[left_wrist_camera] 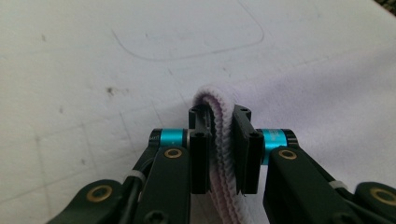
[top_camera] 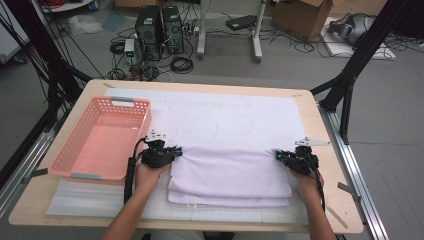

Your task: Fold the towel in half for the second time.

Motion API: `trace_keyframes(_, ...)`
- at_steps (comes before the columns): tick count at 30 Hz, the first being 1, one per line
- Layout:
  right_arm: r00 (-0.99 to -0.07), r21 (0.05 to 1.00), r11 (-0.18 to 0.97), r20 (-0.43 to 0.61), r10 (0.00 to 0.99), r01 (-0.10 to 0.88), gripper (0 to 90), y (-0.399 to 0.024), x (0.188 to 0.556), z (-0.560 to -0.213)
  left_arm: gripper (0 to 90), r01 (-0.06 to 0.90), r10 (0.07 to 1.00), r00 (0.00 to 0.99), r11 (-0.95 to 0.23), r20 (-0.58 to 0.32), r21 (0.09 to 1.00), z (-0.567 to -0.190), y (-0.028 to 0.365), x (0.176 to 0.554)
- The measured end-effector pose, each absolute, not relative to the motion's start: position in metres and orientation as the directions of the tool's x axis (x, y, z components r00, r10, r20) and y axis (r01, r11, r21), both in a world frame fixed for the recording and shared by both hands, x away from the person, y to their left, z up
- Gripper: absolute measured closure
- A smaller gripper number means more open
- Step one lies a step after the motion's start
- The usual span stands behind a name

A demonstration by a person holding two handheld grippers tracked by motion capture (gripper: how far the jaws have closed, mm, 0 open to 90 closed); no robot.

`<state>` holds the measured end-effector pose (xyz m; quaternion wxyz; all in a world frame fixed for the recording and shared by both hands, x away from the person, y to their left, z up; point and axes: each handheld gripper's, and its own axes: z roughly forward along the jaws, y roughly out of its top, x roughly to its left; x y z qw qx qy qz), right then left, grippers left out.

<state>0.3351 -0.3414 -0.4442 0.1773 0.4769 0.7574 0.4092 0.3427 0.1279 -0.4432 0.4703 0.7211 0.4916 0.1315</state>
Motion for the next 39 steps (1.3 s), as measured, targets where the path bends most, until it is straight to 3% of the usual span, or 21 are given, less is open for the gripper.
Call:
trace_keyframes(6, -0.450, 0.854, 0.193, 0.053, 0.892, 0.483, 82.2, -0.342, 0.336, -0.432, 79.1, 0.536, 0.840, 0.479, -0.049, -0.256, 0.843, -0.431, 0.124, 0.355)
trace_keyframes(14, -0.400, 0.852, 0.156, 0.067, 0.914, 0.500, 82.1, -0.341, 0.357, -0.428, 78.6, 0.508, 0.849, 0.464, -0.021, -0.252, 0.861, -0.430, 0.119, 0.382)
trace_keyframes(24, -0.386, 0.831, 0.175, 0.051, 0.921, 0.527, 82.0, -0.334, 0.378, -0.428, 77.6, 0.539, 0.854, 0.446, -0.018, -0.268, 0.842, -0.446, 0.121, 0.393)
trace_keyframes(26, -0.381, 0.821, 0.178, 0.051, 0.923, 0.542, 81.2, -0.333, 0.380, -0.431, 71.9, 0.541, 0.859, 0.437, -0.015, -0.267, 0.841, -0.446, 0.121, 0.393)
trace_keyframes(28, -0.374, 0.814, 0.189, 0.038, 0.927, 0.549, 73.0, -0.332, 0.380, -0.431, 59.1, 0.551, 0.845, 0.449, -0.006, -0.291, 0.834, -0.446, 0.123, 0.392)
trace_keyframes(32, -0.378, 0.818, 0.179, 0.050, 0.925, 0.546, 64.3, -0.334, 0.376, -0.427, 47.3, 0.553, 0.829, 0.494, -0.067, -0.263, 0.830, -0.440, 0.124, 0.385)
trace_keyframes(39, -0.410, 0.835, 0.155, 0.091, 0.908, 0.528, 61.1, -0.342, 0.351, -0.418, 45.5, 0.526, 0.793, 0.552, -0.090, -0.259, 0.846, -0.429, 0.124, 0.364)
